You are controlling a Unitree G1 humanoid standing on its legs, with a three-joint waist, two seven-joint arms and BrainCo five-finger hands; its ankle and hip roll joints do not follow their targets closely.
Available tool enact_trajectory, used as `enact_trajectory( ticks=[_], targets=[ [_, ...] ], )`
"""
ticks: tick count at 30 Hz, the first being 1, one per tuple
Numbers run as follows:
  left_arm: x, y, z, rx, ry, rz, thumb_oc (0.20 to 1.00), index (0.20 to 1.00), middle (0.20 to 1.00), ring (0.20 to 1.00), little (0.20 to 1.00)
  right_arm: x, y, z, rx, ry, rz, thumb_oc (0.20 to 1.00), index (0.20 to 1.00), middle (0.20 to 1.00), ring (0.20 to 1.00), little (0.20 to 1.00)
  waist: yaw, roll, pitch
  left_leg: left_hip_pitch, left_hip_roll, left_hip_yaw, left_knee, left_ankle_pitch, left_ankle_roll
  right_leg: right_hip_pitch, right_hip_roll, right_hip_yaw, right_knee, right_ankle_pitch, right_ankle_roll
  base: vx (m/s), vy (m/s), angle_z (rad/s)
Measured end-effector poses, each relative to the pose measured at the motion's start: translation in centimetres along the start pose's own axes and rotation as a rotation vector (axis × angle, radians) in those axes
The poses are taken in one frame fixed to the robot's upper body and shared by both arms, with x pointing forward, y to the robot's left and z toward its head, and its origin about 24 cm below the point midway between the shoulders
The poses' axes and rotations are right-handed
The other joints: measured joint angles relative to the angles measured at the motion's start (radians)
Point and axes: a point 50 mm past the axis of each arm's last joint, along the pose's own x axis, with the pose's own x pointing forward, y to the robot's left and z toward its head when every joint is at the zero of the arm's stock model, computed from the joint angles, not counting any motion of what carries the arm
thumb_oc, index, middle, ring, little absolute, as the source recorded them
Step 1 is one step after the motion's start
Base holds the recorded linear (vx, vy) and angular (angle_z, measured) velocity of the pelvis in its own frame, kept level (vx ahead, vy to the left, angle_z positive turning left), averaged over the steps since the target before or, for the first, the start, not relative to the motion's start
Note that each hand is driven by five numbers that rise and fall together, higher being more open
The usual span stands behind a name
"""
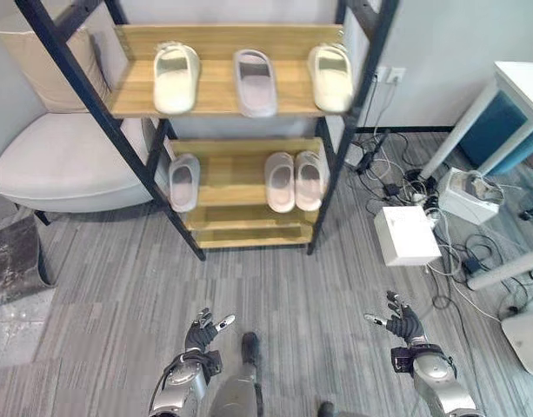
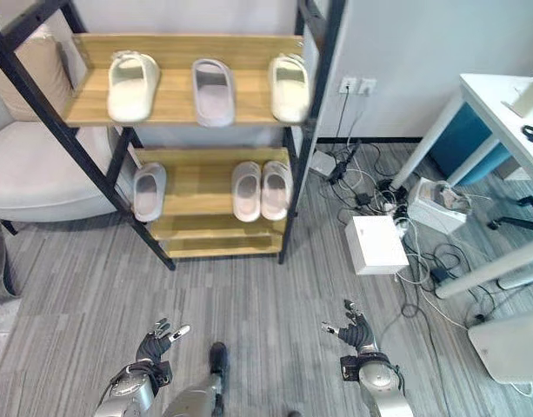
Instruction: Arrange the slippers neatly on the shoe rack.
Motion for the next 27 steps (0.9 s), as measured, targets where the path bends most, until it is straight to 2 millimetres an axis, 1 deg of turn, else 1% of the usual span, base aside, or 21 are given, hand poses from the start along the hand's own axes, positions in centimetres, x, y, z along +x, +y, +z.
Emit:
enact_trajectory(
  ticks=[1, 2, 4, 6, 8, 10, 11, 12, 13, 14, 15, 16, 17, 18, 19, 21, 22, 23, 24, 25, 27],
  targets=[
    [0.0, 0.1, 0.1, 0.003, -0.003, 0.001, 1.0, 1.0, 1.0, 1.0, 1.0, 0.0, 0.2, 0.0, 0.007, 0.001, 0.005, 1.0, 1.0, 1.0, 1.0, 1.0, -0.002, 0.003, -0.002, 0.011, -0.004, -0.001, 0.001, 0.001, 0.009, -0.045, -0.027, 0.001, 0.108, -0.032, 0.007, 0.19, 0.292, 0.1],
    [0.0, 0.4, 0.3, 0.03, -0.011, -0.001, 1.0, 1.0, 1.0, 1.0, 1.0, 0.0, 0.8, 0.0, 0.018, 0.002, 0.017, 1.0, 1.0, 1.0, 1.0, 1.0, -0.002, -0.012, -0.009, 0.035, -0.037, -0.009, 0.009, -0.047, 0.045, -0.107, -0.07, 0.018, 0.246, -0.01, 0.014, 0.21, 0.254, 0.17],
    [0.0, 0.7, 0.4, 0.075, -0.009, -0.015, 1.0, 1.0, 1.0, 1.0, 1.0, 0.0, 1.1, 0.0, 0.026, 0.0, 0.021, 1.0, 1.0, 1.0, 1.0, 1.0, -0.013, -0.023, -0.01, 0.076, -0.08, -0.02, 0.002, -0.055, 0.064, -0.177, -0.117, 0.033, 0.392, -0.031, 0.014, 0.24, 0.191, 0.29],
    [0.0, 0.5, 0.6, 0.084, -0.021, -0.024, 1.0, 1.0, 1.0, 1.0, 1.0, 0.2, 1.3, 0.4, 0.031, -0.011, 0.026, 1.0, 1.0, 1.0, 1.0, 1.0, -0.011, -0.001, 0.003, 0.094, -0.075, -0.027, -0.007, -0.061, 0.075, -0.24, -0.082, 0.06, 0.383, -0.07, 0.013, 0.16, 0.055, 0.14],
    [-0.1, 0.6, 0.7, 0.084, -0.029, -0.027, 1.0, 1.0, 1.0, 1.0, 1.0, 0.2, 1.4, 0.5, 0.032, -0.014, 0.034, 1.0, 1.0, 1.0, 1.0, 1.0, -0.01, 0.006, 0.013, 0.122, -0.078, -0.03, -0.011, -0.076, 0.06, -0.304, -0.053, 0.012, 0.246, -0.075, 0.018, 0.29, -0.005, 0.18],
    [-0.2, 0.5, 0.6, 0.063, -0.028, -0.023, 1.0, 1.0, 1.0, 1.0, 1.0, 0.2, 1.5, 0.4, 0.031, -0.014, 0.039, 1.0, 1.0, 1.0, 1.0, 1.0, -0.013, 0.0, 0.028, 0.144, -0.08, -0.035, -0.005, -0.14, 0.058, -0.396, -0.01, -0.009, 0.137, -0.009, 0.01, 0.63, -0.111, 0.01],
    [0.1, 0.8, 1.6, 0.053, -0.052, -0.014, 1.0, 1.0, 1.0, 1.0, 1.0, 0.2, 1.3, 0.4, 0.037, -0.01, 0.026, 1.0, 1.0, 1.0, 1.0, 1.0, -0.044, 0.005, 0.053, 0.148, -0.058, -0.057, 0.019, -0.171, 0.033, -0.39, 0.088, -0.048, -0.199, 0.064, 0.055, 0.57, -0.162, 0.25],
    [0.2, 0.7, 1.9, 0.059, -0.065, -0.018, 1.0, 1.0, 1.0, 1.0, 1.0, 0.0, 0.9, 0.0, 0.04, 0.002, 0.013, 1.0, 1.0, 1.0, 1.0, 1.0, -0.061, -0.012, 0.061, 0.171, -0.075, -0.064, 0.015, -0.174, 0.033, -0.385, 0.08, -0.077, -0.258, 0.1, 0.048, 0.54, -0.17, 0.57],
    [0.3, 0.6, 2.0, 0.072, -0.07, -0.023, 1.0, 1.0, 1.0, 1.0, 1.0, -0.3, 0.7, -0.5, 0.04, 0.016, 0.002, 1.0, 1.0, 1.0, 1.0, 1.0, -0.069, -0.028, 0.061, 0.19, -0.098, -0.081, 0.016, -0.184, 0.037, -0.382, 0.064, -0.086, -0.258, 0.132, 0.018, 0.47, -0.171, 0.51],
    [0.2, 0.3, 1.8, 0.074, -0.067, -0.031, 1.0, 1.0, 1.0, 1.0, 1.0, -0.5, 0.7, -0.9, 0.037, 0.032, 0.001, 1.0, 1.0, 1.0, 1.0, 1.0, -0.066, -0.036, 0.057, 0.235, -0.11, -0.085, 0.017, -0.214, 0.041, -0.366, 0.055, -0.086, -0.172, 0.163, -0.029, 0.45, -0.175, 0.29],
    [0.0, 0.4, 1.4, 0.071, -0.056, -0.029, 1.0, 1.0, 1.0, 1.0, 1.0, -0.5, 0.8, -0.9, 0.037, 0.033, 0.006, 1.0, 1.0, 1.0, 1.0, 1.0, -0.064, -0.031, 0.05, 0.251, -0.108, -0.085, 0.019, -0.233, 0.037, -0.354, 0.068, -0.084, -0.124, 0.168, -0.044, 0.38, -0.172, 0.08],
    [-0.3, 0.5, 0.5, 0.064, -0.033, -0.025, 1.0, 1.0, 1.0, 1.0, 1.0, -0.4, 0.8, -1.0, 0.037, 0.036, 0.004, 1.0, 1.0, 1.0, 1.0, 1.0, -0.053, -0.008, 0.034, 0.269, -0.087, -0.085, 0.037, -0.265, 0.002, -0.316, 0.1, -0.091, -0.07, 0.152, -0.074, 0.22, -0.13, 0.0],
    [-0.6, 0.7, 0.1, 0.065, -0.022, -0.021, 1.0, 1.0, 1.0, 1.0, 1.0, -0.5, 0.8, -1.1, 0.039, 0.04, 0.005, 1.0, 1.0, 1.0, 1.0, 1.0, -0.054, -0.009, 0.026, 0.27, -0.086, -0.088, 0.075, -0.271, -0.019, -0.283, 0.112, -0.086, -0.091, 0.154, -0.09, 0.12, -0.086, 0.05],
    [-0.5, 0.8, -0.1, 0.066, -0.016, -0.017, 1.0, 1.0, 1.0, 1.0, 1.0, -0.5, 0.6, -1.2, 0.042, 0.045, 0.002, 1.0, 1.0, 1.0, 1.0, 1.0, -0.055, -0.015, 0.027, 0.246, -0.09, -0.089, 0.137, -0.272, -0.02, -0.24, 0.118, -0.087, -0.136, 0.197, -0.155, 0.16, -0.087, 0.11],
    [-0.6, 0.8, -0.3, 0.064, -0.009, -0.014, 1.0, 1.0, 1.0, 1.0, 1.0, -0.1, 0.3, -0.7, 0.035, 0.032, -0.002, 1.0, 1.0, 1.0, 1.0, 1.0, -0.041, -0.017, 0.028, 0.188, -0.1, -0.085, 0.279, -0.272, -0.037, -0.2, 0.114, -0.084, -0.185, 0.211, -0.167, 0.13, -0.058, 0.06],
    [-0.6, 0.7, -0.3, 0.058, -0.009, -0.015, 1.0, 1.0, 1.0, 1.0, 1.0, 0.1, -0.2, -0.5, 0.019, 0.027, -0.01, 1.0, 1.0, 1.0, 1.0, 1.0, -0.03, -0.024, 0.031, 0.121, -0.106, -0.087, 0.45, -0.289, -0.078, -0.142, 0.109, -0.079, -0.239, 0.212, -0.172, 0.17, -0.033, -0.03],
    [-0.7, 0.8, -0.3, 0.058, -0.012, -0.01, 1.0, 1.0, 1.0, 1.0, 1.0, 0.3, -0.4, -0.2, 0.015, 0.014, -0.015, 1.0, 1.0, 1.0, 1.0, 1.0, -0.016, -0.033, 0.034, 0.097, -0.082, -0.086, 0.474, -0.311, -0.102, -0.097, 0.109, -0.072, -0.274, 0.2, -0.183, 0.16, 0.018, 0.01],
    [-0.6, 0.8, 0.0, 0.06, -0.023, -0.012, 1.0, 1.0, 1.0, 1.0, 1.0, 0.4, -0.5, -0.1, 0.017, 0.01, -0.019, 1.0, 1.0, 1.0, 1.0, 1.0, -0.015, -0.039, 0.036, 0.089, -0.057, -0.074, 0.43, -0.312, -0.107, -0.079, 0.11, -0.067, -0.292, 0.192, -0.178, 0.22, 0.078, -0.06],
    [-0.4, 0.6, 0.7, 0.054, -0.047, -0.02, 1.0, 1.0, 1.0, 1.0, 1.0, 0.6, -0.5, 0.3, 0.016, 0.0, -0.018, 1.0, 1.0, 1.0, 1.0, 1.0, -0.008, -0.037, 0.037, 0.073, 0.002, -0.082, 0.339, -0.307, -0.116, -0.074, 0.12, -0.065, -0.296, 0.191, -0.179, 0.15, 0.063, -0.08],
    [-0.4, 0.6, 0.9, 0.056, -0.054, -0.022, 1.0, 1.0, 1.0, 1.0, 1.0, 0.7, -0.4, 0.6, 0.017, -0.006, -0.015, 1.0, 1.0, 1.0, 1.0, 1.0, -0.005, -0.037, 0.04, 0.058, 0.034, -0.091, 0.298, -0.302, -0.124, -0.066, 0.122, -0.06, -0.302, 0.19, -0.18, 0.16, 0.102, -0.18],
    [-0.1, 0.1, 1.5, 0.056, -0.068, -0.031, 1.0, 1.0, 1.0, 1.0, 1.0, 0.9, -0.4, 0.9, 0.015, -0.016, -0.016, 1.0, 1.0, 1.0, 1.0, 1.0, -0.01, -0.042, 0.051, 0.043, 0.102, -0.114, 0.152, -0.25, -0.165, -0.047, 0.128, -0.058, -0.302, 0.182, -0.173, 0.11, 0.086, -0.17]
  ],
)
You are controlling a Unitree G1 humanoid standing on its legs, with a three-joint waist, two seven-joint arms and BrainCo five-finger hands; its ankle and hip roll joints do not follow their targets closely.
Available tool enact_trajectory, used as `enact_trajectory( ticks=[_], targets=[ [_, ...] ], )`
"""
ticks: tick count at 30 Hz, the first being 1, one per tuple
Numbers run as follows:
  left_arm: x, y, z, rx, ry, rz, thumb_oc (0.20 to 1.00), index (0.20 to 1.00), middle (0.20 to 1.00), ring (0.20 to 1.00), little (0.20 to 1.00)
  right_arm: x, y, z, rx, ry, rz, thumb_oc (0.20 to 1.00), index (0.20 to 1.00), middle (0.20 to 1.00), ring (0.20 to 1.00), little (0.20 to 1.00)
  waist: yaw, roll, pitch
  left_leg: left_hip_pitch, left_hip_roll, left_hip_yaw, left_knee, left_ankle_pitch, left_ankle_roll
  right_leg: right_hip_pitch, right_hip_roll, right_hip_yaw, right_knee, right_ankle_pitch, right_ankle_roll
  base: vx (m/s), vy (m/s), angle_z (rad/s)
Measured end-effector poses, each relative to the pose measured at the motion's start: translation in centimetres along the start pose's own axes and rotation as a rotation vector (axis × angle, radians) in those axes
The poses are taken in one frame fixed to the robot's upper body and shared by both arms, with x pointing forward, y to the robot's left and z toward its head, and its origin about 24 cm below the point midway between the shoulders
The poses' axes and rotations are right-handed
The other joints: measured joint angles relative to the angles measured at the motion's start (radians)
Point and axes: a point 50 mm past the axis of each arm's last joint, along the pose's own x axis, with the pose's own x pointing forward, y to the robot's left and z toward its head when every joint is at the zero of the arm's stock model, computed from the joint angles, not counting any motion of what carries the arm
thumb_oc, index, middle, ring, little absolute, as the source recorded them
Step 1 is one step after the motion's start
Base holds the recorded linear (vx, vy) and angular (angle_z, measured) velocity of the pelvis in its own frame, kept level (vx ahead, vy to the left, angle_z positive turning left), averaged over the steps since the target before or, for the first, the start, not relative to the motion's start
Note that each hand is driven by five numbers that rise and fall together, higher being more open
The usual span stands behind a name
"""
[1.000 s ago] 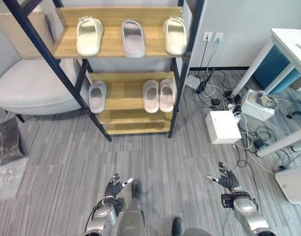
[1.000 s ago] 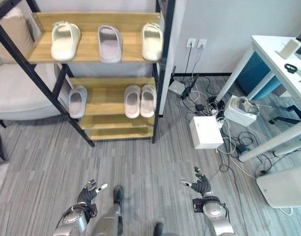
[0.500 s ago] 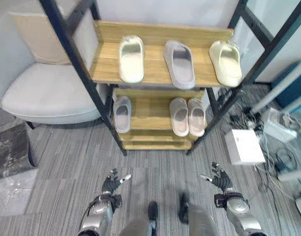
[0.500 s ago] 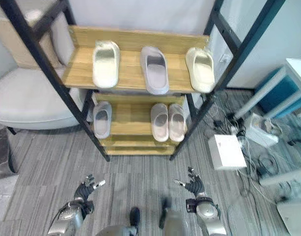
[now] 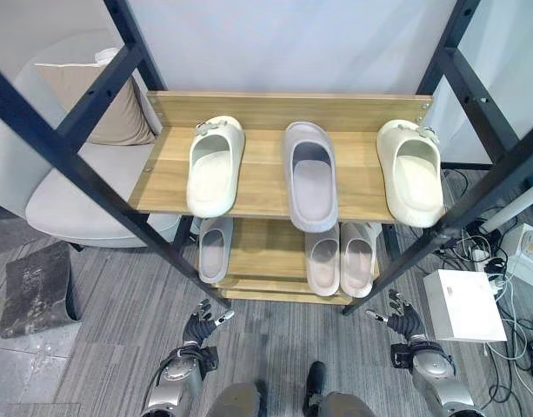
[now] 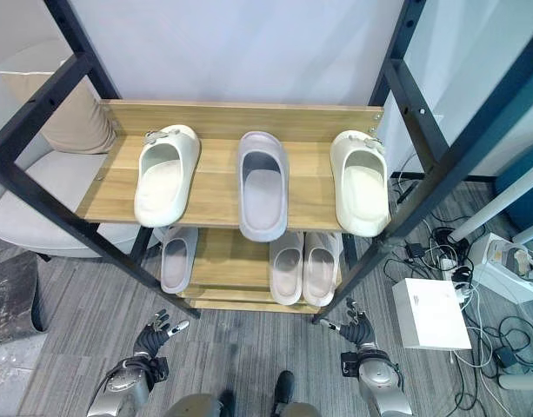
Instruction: Arrange the slippers neatly on the shoe rack.
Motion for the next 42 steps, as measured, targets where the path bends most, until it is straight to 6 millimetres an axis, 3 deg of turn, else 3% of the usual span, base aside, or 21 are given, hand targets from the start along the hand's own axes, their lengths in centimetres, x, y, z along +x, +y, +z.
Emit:
enact_trajectory(
  ticks=[3, 4, 5, 7, 9, 12, 16, 19, 21, 22, 24, 28, 33, 37, 38, 39, 42],
  targets=[
    [0.1, -0.6, 0.2, -0.011, -0.006, -0.012, 1.0, 1.0, 1.0, 1.0, 1.0, -0.1, -0.5, -0.1, -0.02, 0.003, -0.005, 1.0, 1.0, 1.0, 1.0, 1.0, -0.012, 0.024, 0.007, 0.006, 0.041, 0.001, -0.075, 0.113, 0.011, 0.042, 0.01, 0.002, -0.001, -0.022, 0.033, 0.1, 0.105, -0.23],
    [-0.1, -1.1, -0.3, -0.022, 0.009, -0.022, 1.0, 1.0, 1.0, 1.0, 1.0, -0.2, -1.3, -0.3, -0.042, 0.008, -0.016, 1.0, 1.0, 1.0, 1.0, 1.0, -0.021, 0.073, -0.006, 0.019, 0.045, -0.016, -0.08, 0.222, 0.024, 0.056, 0.032, 0.007, -0.001, -0.038, 0.062, 0.08, 0.118, -0.06],
    [-0.3, -1.2, -0.7, -0.017, 0.02, -0.027, 1.0, 1.0, 1.0, 1.0, 1.0, -0.4, -1.6, -0.8, -0.043, 0.027, -0.025, 1.0, 1.0, 1.0, 1.0, 1.0, -0.033, 0.085, -0.01, 0.029, 0.048, -0.013, -0.095, 0.2, 0.013, 0.066, 0.031, 0.003, -0.002, -0.05, 0.081, 0.07, 0.103, 0.07],
    [-0.3, -1.4, -0.4, -0.016, 0.007, -0.037, 1.0, 1.0, 1.0, 1.0, 1.0, -1.1, -1.2, -2.0, -0.036, 0.065, -0.016, 1.0, 1.0, 1.0, 1.0, 1.0, -0.033, 0.066, -0.02, 0.063, 0.003, -0.002, -0.172, 0.222, 0.035, 0.064, -0.009, 0.01, -0.006, -0.057, 0.117, 0.05, 0.087, 0.1],
    [-0.4, -1.0, -0.5, -0.01, 0.011, -0.029, 1.0, 1.0, 1.0, 1.0, 1.0, -1.3, -0.7, -2.4, -0.025, 0.077, 0.001, 1.0, 1.0, 1.0, 1.0, 1.0, -0.028, 0.057, -0.027, 0.067, -0.033, 0.008, -0.172, 0.214, 0.05, 0.063, -0.048, 0.029, -0.007, -0.054, 0.153, 0.04, 0.086, -0.07],
    [-0.7, 0.1, -1.0, 0.01, 0.027, -0.007, 1.0, 1.0, 1.0, 1.0, 1.0, -1.3, -0.3, -2.1, -0.026, 0.064, 0.022, 1.0, 1.0, 1.0, 1.0, 1.0, -0.026, 0.053, -0.031, 0.068, -0.056, 0.01, -0.172, 0.212, 0.062, 0.064, -0.07, 0.028, -0.007, -0.049, 0.166, 0.03, 0.06, 0.01],
    [-1.2, 1.0, -1.9, 0.031, 0.054, 0.01, 1.0, 1.0, 1.0, 1.0, 1.0, -1.3, 0.0, -0.3, -0.131, -0.024, 0.078, 1.0, 1.0, 1.0, 1.0, 1.0, -0.024, 0.043, -0.042, 0.083, -0.051, 0.019, -0.172, 0.215, 0.069, 0.073, -0.066, 0.034, -0.007, -0.048, 0.168, 0.0, 0.029, -0.07],
    [-1.4, 0.9, -1.7, 0.028, 0.042, -0.014, 1.0, 1.0, 1.0, 1.0, 1.0, -3.5, -1.5, 4.3, -0.379, -0.249, 0.169, 1.0, 1.0, 1.0, 1.0, 1.0, -0.023, 0.041, -0.05, 0.082, -0.039, 0.027, -0.174, 0.214, 0.069, 0.07, -0.06, 0.034, -0.007, -0.048, 0.167, -0.01, 0.02, -0.05],
    [-1.5, 1.0, -1.8, 0.035, 0.047, -0.022, 1.0, 1.0, 1.0, 1.0, 1.0, -4.2, -2.4, 5.6, -0.44, -0.311, 0.183, 1.0, 1.0, 1.0, 1.0, 1.0, -0.024, 0.032, -0.062, 0.082, -0.034, 0.029, -0.173, 0.214, 0.069, 0.068, -0.056, 0.036, -0.007, -0.049, 0.166, -0.01, 0.038, -0.11],
    [-1.4, 0.9, -1.8, 0.064, 0.043, -0.04, 1.0, 1.0, 1.0, 1.0, 1.0, -5.7, -3.2, 7.3, -0.526, -0.375, 0.225, 1.0, 1.0, 1.0, 1.0, 1.0, -0.03, 0.022, -0.071, 0.082, -0.029, 0.032, -0.177, 0.212, 0.066, 0.064, -0.051, 0.051, -0.007, -0.051, 0.165, -0.01, 0.04, -0.1],
    [-1.5, 0.9, -1.9, 0.068, 0.048, -0.049, 1.0, 1.0, 1.0, 1.0, 1.0, -8.0, -3.2, 9.4, -0.615, -0.478, 0.331, 1.0, 1.0, 1.0, 1.0, 1.0, -0.043, 0.012, -0.085, 0.082, -0.024, 0.035, -0.177, 0.208, 0.057, 0.063, -0.046, 0.055, -0.007, -0.051, 0.164, -0.02, 0.042, -0.07],
    [-1.8, 0.6, -2.4, 0.068, 0.06, -0.075, 1.0, 1.0, 1.0, 1.0, 1.0, -10.5, -2.5, 12.0, -0.694, -0.577, 0.53, 1.0, 1.0, 1.0, 1.0, 1.0, -0.068, -0.001, -0.11, 0.081, -0.019, 0.048, -0.178, 0.203, 0.055, 0.056, -0.045, 0.06, -0.007, -0.054, 0.168, -0.02, 0.045, -0.1],
    [-2.0, 0.2, -3.1, 0.058, 0.081, -0.088, 1.0, 1.0, 1.0, 1.0, 1.0, -14.3, -1.1, 17.8, -0.785, -0.773, 0.824, 1.0, 1.0, 1.0, 1.0, 1.0, -0.082, -0.005, -0.151, 0.078, -0.019, 0.061, -0.178, 0.2, 0.06, 0.044, -0.046, 0.08, -0.007, -0.048, 0.169, -0.01, 0.031, -0.09],
    [-2.1, 0.4, -3.7, 0.055, 0.1, -0.077, 1.0, 1.0, 1.0, 1.0, 1.0, -14.7, -1.5, 21.4, -0.76, -0.947, 0.767, 1.0, 1.0, 1.0, 1.0, 1.0, -0.083, -0.002, -0.185, 0.063, -0.02, 0.066, -0.178, 0.197, 0.064, 0.026, -0.048, 0.085, -0.007, -0.052, 0.163, 0.0, 0.036, -0.03],
    [-2.2, 0.4, -4.0, 0.05, 0.109, -0.073, 1.0, 1.0, 1.0, 1.0, 1.0, -14.9, -2.0, 23.3, -0.737, -1.061, 0.682, 1.0, 1.0, 1.0, 1.0, 1.0, -0.078, 0.004, -0.189, 0.061, -0.022, 0.073, -0.178, 0.197, 0.065, 0.021, -0.052, 0.087, -0.007, -0.048, 0.166, 0.0, 0.047, -0.08],
    [-2.3, 0.4, -4.1, 0.05, 0.113, -0.072, 1.0, 1.0, 1.0, 1.0, 1.0, -14.8, -2.2, 23.8, -0.706, -1.099, 0.645, 1.0, 1.0, 1.0, 1.0, 1.0, -0.081, 0.005, -0.19, 0.061, -0.023, 0.073, -0.178, 0.197, 0.064, 0.021, -0.052, 0.086, -0.007, -0.043, 0.174, 0.01, 0.062, -0.06],
    [-2.6, 0.3, -5.0, 0.04, 0.137, -0.062, 1.0, 1.0, 1.0, 1.0, 1.0, -13.4, -2.8, 26.1, -0.43, -1.288, 0.407, 1.0, 1.0, 1.0, 1.0, 1.0, -0.073, 0.021, -0.201, 0.066, -0.03, 0.077, -0.178, 0.203, 0.06, 0.027, -0.055, 0.088, -0.007, -0.039, 0.18, 0.01, 0.034, -0.03]
  ],
)
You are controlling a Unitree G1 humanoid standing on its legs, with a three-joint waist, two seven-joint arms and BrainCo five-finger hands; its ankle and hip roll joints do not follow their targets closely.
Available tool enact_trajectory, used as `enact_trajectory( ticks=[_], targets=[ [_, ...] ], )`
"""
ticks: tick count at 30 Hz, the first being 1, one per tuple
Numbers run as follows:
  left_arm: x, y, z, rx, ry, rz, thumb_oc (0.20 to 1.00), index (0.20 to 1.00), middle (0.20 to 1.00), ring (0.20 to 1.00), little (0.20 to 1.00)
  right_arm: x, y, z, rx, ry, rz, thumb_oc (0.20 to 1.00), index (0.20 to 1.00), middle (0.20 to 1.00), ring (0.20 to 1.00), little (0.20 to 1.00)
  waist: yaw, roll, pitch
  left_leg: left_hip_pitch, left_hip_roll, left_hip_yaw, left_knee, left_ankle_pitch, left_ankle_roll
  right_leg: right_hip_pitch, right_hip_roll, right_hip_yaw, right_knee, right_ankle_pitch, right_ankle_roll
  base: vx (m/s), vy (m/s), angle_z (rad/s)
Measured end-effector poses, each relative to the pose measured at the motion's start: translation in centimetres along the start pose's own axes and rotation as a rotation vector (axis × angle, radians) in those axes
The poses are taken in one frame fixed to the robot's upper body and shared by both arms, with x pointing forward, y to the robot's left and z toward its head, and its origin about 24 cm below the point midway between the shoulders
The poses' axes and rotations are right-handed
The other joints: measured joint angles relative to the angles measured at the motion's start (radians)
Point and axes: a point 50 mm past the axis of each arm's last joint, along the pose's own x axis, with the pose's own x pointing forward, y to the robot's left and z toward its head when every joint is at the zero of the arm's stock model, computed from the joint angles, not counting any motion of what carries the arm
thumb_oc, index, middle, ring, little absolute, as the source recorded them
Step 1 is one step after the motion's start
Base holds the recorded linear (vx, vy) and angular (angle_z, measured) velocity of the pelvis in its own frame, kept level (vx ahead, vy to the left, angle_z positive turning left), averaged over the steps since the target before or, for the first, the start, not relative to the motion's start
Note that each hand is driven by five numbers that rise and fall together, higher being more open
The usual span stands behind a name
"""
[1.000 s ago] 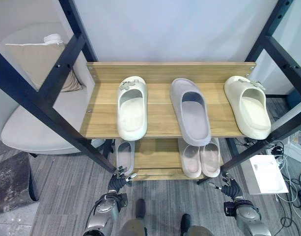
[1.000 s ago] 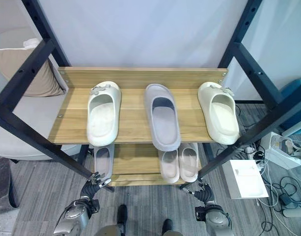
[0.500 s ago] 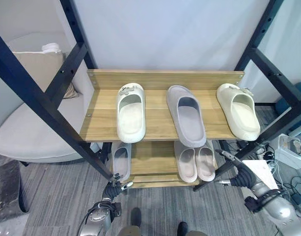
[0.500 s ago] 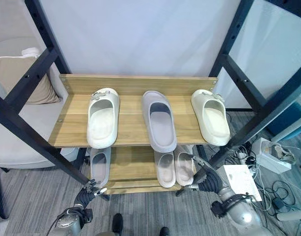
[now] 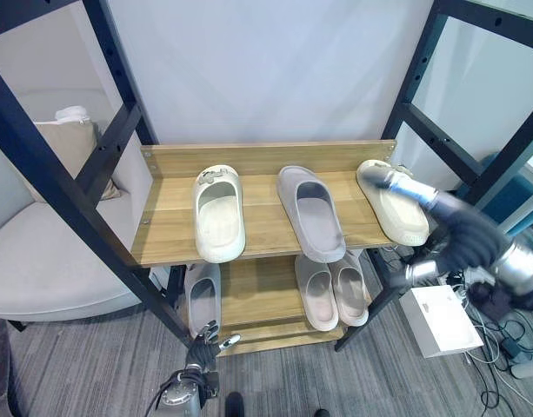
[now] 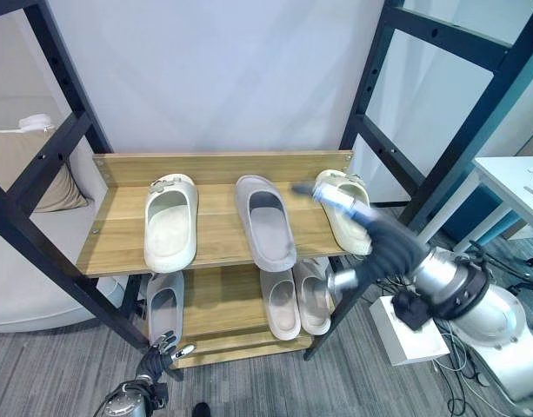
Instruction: Arrange the slippers neatly on the shoe rack.
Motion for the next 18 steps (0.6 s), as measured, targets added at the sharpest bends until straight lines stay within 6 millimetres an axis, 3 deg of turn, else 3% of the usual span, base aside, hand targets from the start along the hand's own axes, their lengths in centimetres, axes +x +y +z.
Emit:
enact_trajectory(
  ticks=[3, 6, 9, 12, 14, 18],
  targets=[
    [0.1, -0.5, 0.0, -0.01, -0.003, -0.005, 1.0, 1.0, 1.0, 1.0, 1.0, 1.3, -0.1, -1.3, -0.073, -0.01, -0.165, 1.0, 1.0, 1.0, 1.0, 1.0, 0.009, 0.011, -0.002, -0.002, -0.004, -0.01, 0.0, 0.0, 0.001, 0.0, -0.003, -0.008, 0.0, -0.002, 0.001, 0.01, 0.024, 0.12],
    [-0.1, -0.2, -0.5, -0.007, 0.013, 0.007, 1.0, 1.0, 1.0, 1.0, 1.0, 1.1, 0.3, -4.3, -0.152, 0.11, -0.249, 1.0, 1.0, 1.0, 1.0, 1.0, 0.062, 0.009, -0.002, -0.005, -0.004, -0.024, 0.0, 0.001, 0.002, 0.006, 0.0, -0.022, 0.0, -0.007, 0.002, 0.02, 0.005, 0.13],
    [-0.5, 0.3, -1.6, -0.005, 0.05, 0.03, 1.0, 1.0, 1.0, 1.0, 1.0, 1.0, 1.1, -7.0, -0.183, 0.222, -0.306, 1.0, 1.0, 1.0, 1.0, 1.0, 0.091, 0.004, 0.006, -0.015, -0.01, -0.054, 0.006, 0.017, 0.013, 0.018, 0.0, -0.049, -0.001, -0.008, 0.002, 0.04, 0.004, 0.28],
    [-0.8, 1.1, -2.2, 0.003, 0.072, 0.053, 1.0, 1.0, 1.0, 1.0, 1.0, 0.7, 0.8, -9.9, -0.332, 0.363, -0.279, 1.0, 1.0, 1.0, 1.0, 1.0, 0.129, -0.01, 0.021, -0.019, -0.014, -0.075, 0.006, 0.019, 0.013, 0.02, -0.004, -0.069, -0.001, -0.015, 0.007, 0.02, 0.008, 0.25],
    [-1.0, 1.7, -2.4, 0.015, 0.082, 0.067, 1.0, 1.0, 1.0, 1.0, 1.0, 0.7, 0.4, -10.6, -0.375, 0.398, -0.295, 1.0, 1.0, 1.0, 1.0, 1.0, 0.158, -0.013, 0.037, -0.021, -0.016, -0.078, 0.005, 0.015, 0.007, 0.02, -0.005, -0.074, -0.001, -0.016, 0.008, 0.03, 0.014, 0.1],
    [-1.1, 2.4, -2.4, 0.029, 0.086, 0.082, 1.0, 1.0, 1.0, 1.0, 1.0, 0.5, 0.3, -11.8, -0.471, 0.464, -0.273, 1.0, 1.0, 1.0, 1.0, 1.0, 0.168, -0.016, 0.054, -0.026, -0.025, -0.102, 0.006, 0.011, 0.013, 0.026, -0.007, -0.095, -0.001, -0.018, 0.01, 0.03, 0.012, 0.14]
  ],
)
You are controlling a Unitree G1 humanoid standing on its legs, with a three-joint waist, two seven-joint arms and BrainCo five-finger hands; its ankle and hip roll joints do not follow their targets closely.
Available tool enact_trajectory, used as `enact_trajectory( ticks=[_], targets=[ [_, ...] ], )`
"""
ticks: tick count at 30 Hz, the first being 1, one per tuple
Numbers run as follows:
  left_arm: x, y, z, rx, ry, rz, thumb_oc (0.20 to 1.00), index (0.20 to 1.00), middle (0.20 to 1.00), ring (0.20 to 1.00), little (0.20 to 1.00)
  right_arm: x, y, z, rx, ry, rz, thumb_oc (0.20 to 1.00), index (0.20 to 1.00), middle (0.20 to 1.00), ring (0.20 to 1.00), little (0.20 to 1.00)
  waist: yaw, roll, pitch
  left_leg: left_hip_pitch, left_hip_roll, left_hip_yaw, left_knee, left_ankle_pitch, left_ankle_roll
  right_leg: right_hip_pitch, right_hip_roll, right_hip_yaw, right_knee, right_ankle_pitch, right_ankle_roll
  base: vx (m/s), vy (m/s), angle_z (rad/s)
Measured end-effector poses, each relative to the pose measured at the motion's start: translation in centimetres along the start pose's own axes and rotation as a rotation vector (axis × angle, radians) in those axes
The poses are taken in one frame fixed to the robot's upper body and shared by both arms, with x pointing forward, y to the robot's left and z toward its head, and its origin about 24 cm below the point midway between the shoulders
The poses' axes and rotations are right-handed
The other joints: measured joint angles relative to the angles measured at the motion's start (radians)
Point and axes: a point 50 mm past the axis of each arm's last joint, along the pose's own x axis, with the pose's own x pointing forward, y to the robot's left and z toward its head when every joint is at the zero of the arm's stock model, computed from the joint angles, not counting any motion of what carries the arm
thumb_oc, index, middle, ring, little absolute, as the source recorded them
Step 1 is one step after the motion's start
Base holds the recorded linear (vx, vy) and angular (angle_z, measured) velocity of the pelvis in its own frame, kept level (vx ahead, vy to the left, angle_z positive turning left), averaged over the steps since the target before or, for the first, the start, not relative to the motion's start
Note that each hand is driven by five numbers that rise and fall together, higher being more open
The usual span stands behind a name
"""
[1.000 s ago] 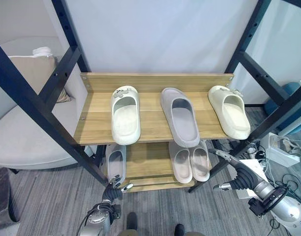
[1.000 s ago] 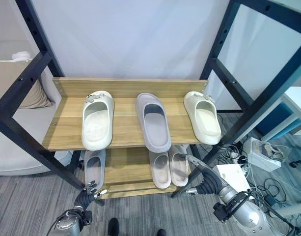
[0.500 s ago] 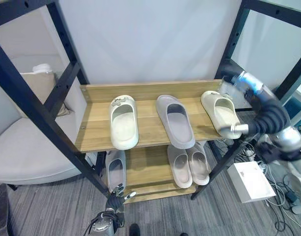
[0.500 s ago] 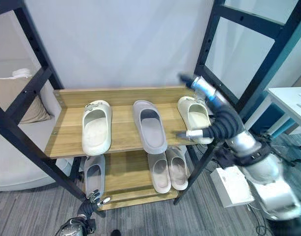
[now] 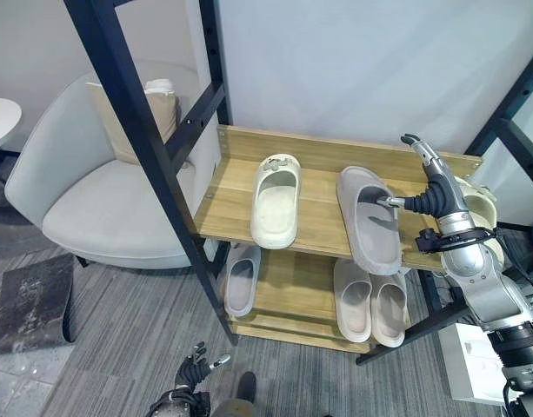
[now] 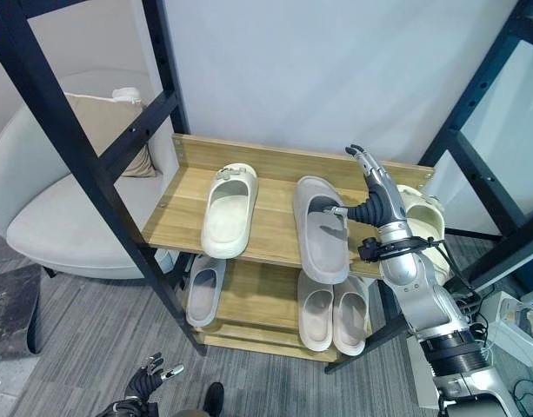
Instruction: Arrange the slippers neatly on the shoe rack.
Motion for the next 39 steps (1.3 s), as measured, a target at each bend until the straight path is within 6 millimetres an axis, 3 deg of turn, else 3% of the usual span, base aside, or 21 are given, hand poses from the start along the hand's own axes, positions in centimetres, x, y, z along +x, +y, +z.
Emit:
enact_trajectory(
  ticks=[6, 13, 14, 15, 19, 22, 30, 34, 39],
  targets=[
    [-0.1, 0.0, -0.2, 0.001, 0.004, 0.0, 1.0, 1.0, 1.0, 1.0, 1.0, -0.2, 1.0, -1.5, -0.106, 0.047, 0.087, 1.0, 1.0, 1.0, 1.0, 1.0, 0.019, 0.001, 0.029, -0.001, -0.008, -0.012, 0.0, 0.011, 0.0, 0.01, -0.005, -0.019, 0.0, -0.001, 0.001, 0.02, 0.016, 0.08],
    [-0.2, 0.1, -0.3, 0.002, 0.008, 0.002, 1.0, 1.0, 1.0, 1.0, 1.0, -0.2, 1.1, -1.5, -0.122, 0.039, 0.112, 1.0, 1.0, 1.0, 1.0, 1.0, 0.021, -0.001, 0.033, -0.002, -0.008, -0.024, 0.0, 0.011, -0.001, 0.012, -0.003, -0.027, 0.0, -0.007, 0.0, 0.01, 0.007, 0.04],
    [-0.2, 0.1, -0.3, 0.002, 0.006, 0.001, 1.0, 1.0, 1.0, 1.0, 1.0, -0.2, 1.2, -1.7, -0.124, 0.042, 0.118, 0.275, 0.275, 0.275, 0.275, 0.275, 0.021, -0.001, 0.033, -0.002, -0.008, -0.024, 0.0, 0.011, -0.001, 0.012, -0.002, -0.027, 0.0, -0.007, -0.001, 0.0, 0.0, 0.0],
    [-0.2, 0.1, -0.3, 0.002, 0.005, 0.001, 1.0, 1.0, 1.0, 1.0, 1.0, -0.1, 1.2, -1.7, -0.125, 0.041, 0.121, 0.2, 0.2, 0.2, 0.2, 0.2, 0.02, -0.001, 0.033, -0.002, -0.008, -0.024, 0.0, 0.011, -0.002, 0.012, -0.002, -0.027, 0.0, -0.007, -0.001, 0.0, 0.0, 0.0],
    [-0.1, 0.0, -0.2, 0.003, 0.0, -0.001, 1.0, 1.0, 1.0, 1.0, 1.0, 0.2, 1.8, -1.9, -0.178, 0.029, 0.151, 0.2, 0.2, 0.2, 0.2, 0.2, 0.02, 0.0, 0.033, -0.002, -0.007, -0.024, 0.0, 0.009, -0.006, 0.011, -0.002, -0.027, 0.0, -0.007, 0.0, 0.0, 0.0, 0.0],
    [0.0, -0.1, 0.0, 0.004, -0.006, -0.003, 1.0, 1.0, 1.0, 1.0, 1.0, 1.6, 1.2, -2.1, -0.244, 0.028, 0.116, 0.2, 0.2, 0.2, 0.2, 0.2, 0.024, 0.0, 0.032, -0.002, -0.007, -0.025, 0.0, 0.009, -0.006, 0.012, -0.002, -0.027, 0.0, -0.006, 0.0, 0.0, 0.0, 0.0],
    [0.3, -0.1, 0.8, 0.006, -0.028, -0.004, 1.0, 1.0, 1.0, 1.0, 1.0, 1.8, -0.3, -2.0, -0.414, -0.021, 0.126, 0.2, 0.2, 0.2, 0.2, 0.2, 0.03, 0.003, 0.033, -0.003, -0.009, -0.029, 0.0, 0.015, 0.0, 0.013, -0.002, -0.031, 0.0, -0.003, -0.006, 0.0, 0.0, 0.0],
    [0.4, -0.1, 1.0, 0.004, -0.035, 0.001, 1.0, 1.0, 1.0, 1.0, 1.0, 2.1, -2.2, 0.7, -0.44, -0.132, 0.037, 0.2, 0.2, 0.2, 0.2, 0.2, 0.018, 0.014, 0.036, -0.001, -0.008, -0.031, 0.001, 0.018, 0.003, 0.015, -0.001, -0.033, 0.0, -0.002, -0.009, 0.0, 0.0, 0.0],
    [0.4, -0.1, 1.2, -0.016, -0.044, 0.023, 1.0, 1.0, 1.0, 1.0, 1.0, 0.8, -5.4, 6.4, -0.214, -0.332, -0.253, 0.2, 0.2, 0.2, 0.2, 0.2, 0.001, 0.027, 0.042, 0.008, -0.008, -0.027, 0.0, 0.017, 0.002, 0.025, -0.002, -0.03, 0.0, -0.004, -0.012, 0.0, -0.002, -0.01]
  ],
)
